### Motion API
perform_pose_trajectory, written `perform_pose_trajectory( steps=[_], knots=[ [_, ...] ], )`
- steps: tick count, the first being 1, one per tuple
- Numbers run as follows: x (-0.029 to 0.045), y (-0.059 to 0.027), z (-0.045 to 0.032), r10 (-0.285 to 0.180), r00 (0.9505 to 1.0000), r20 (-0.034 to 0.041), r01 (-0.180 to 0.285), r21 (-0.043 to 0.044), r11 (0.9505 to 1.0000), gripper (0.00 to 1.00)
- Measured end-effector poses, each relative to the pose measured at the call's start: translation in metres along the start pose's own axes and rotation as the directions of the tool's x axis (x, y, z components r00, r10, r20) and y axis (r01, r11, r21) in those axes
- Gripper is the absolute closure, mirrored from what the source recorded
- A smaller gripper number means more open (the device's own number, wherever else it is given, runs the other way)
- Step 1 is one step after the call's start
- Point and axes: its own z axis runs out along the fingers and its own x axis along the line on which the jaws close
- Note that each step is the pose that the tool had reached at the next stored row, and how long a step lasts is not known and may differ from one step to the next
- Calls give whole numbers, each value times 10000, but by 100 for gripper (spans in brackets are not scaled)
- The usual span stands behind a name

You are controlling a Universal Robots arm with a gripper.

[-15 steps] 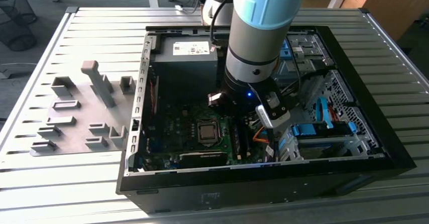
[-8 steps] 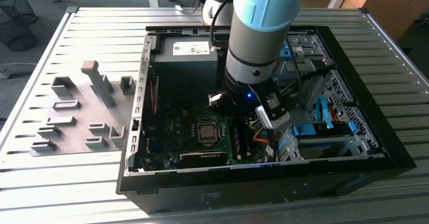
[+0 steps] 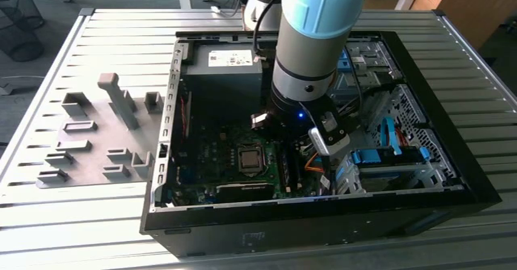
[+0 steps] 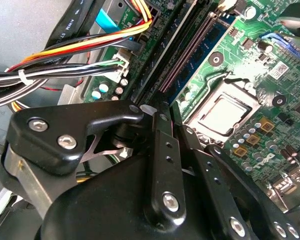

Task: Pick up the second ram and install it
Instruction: 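Insert the second ram into the second slot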

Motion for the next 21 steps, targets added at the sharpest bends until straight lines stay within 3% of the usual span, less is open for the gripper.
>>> perform_pose_trajectory(
  steps=[21],
  knots=[
    [4, 10, 41, -62, 10000, -9, 62, -8, 10000, 86]
  ],
)
